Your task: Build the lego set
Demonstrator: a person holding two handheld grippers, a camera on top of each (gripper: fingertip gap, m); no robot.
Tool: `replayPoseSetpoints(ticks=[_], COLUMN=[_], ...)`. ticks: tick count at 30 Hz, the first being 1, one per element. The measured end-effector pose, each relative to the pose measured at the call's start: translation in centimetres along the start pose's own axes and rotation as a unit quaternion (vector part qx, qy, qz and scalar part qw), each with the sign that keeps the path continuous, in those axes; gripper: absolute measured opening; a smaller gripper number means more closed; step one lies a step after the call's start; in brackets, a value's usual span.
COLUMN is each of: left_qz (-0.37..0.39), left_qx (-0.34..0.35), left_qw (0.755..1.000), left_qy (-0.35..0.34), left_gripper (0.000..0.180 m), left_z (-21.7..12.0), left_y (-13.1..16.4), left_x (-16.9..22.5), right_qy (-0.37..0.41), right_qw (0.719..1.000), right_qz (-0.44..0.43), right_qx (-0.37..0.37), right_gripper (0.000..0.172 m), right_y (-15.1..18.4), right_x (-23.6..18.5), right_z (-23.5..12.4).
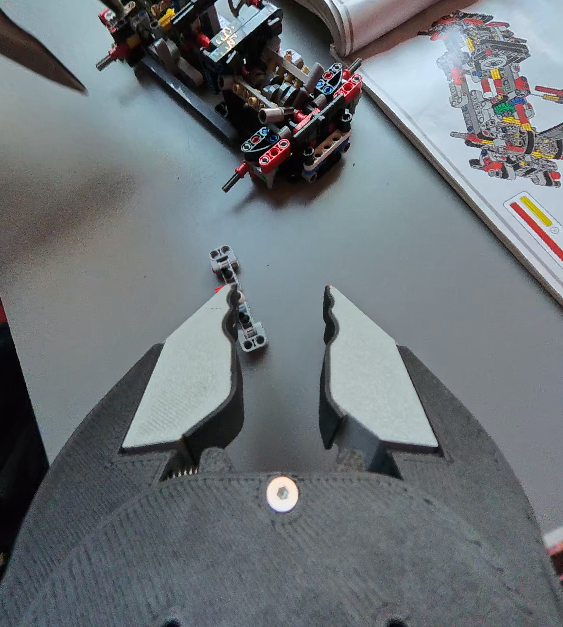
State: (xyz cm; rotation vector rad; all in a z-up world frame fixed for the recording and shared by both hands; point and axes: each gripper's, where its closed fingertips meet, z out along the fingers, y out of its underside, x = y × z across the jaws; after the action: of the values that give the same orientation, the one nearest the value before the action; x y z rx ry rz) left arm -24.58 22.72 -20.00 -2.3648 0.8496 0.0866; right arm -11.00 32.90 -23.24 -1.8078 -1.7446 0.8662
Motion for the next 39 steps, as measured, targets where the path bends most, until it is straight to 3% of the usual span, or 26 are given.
replayPoseSetpoints(ticks=[4, 8, 14, 21, 24, 32, 39], left_qz=[0.010, 0.029, 0.068, 0.093, 0.089, 0.077, 0.075], left_qx=[-0.046, -0.095, -0.153, -0.212, -0.218, -0.223, -0.156], left_qw=[0.998, 0.994, 0.986, 0.973, 0.972, 0.971, 0.985], left_qy=[-0.043, -0.034, 0.000, -0.016, -0.019, 0.028, 0.024], left_gripper=[0.042, 0.031, 0.028, 0.017, 0.008, 0.006, 0.007], left_z=[3.2, 5.0, 5.6, 5.9, 6.2, 6.2, 5.5], left_y=[-0.1, 1.0, 0.4, 0.7, 0.8, 0.8, 0.7], left_x=[-0.9, -0.7, -0.6, -1.5, -1.8, -1.7, -1.4], right_qy=[-0.006, -0.009, -0.022, -0.030, -0.039, -0.057, -0.082], right_qw=[1.000, 0.999, 0.998, 0.997, 0.996, 0.995, 0.996], right_qz=[-0.005, -0.036, -0.053, -0.058, -0.064, -0.069, -0.023], right_qx=[0.005, -0.009, 0.014, 0.037, 0.047, 0.031, 0.008], right_gripper=[0.046, 0.046, 0.045, 0.045, 0.045, 0.045, 0.050], right_y=[-0.6, -0.5, -1.1, -1.5, -1.6, -1.4, -2.0], right_x=[-0.6, -0.9, -0.8, -0.9, -1.3, -1.9, -1.1], right_z=[1.1, 1.9, 1.9, 0.8, 0.3, 1.1, 2.4])
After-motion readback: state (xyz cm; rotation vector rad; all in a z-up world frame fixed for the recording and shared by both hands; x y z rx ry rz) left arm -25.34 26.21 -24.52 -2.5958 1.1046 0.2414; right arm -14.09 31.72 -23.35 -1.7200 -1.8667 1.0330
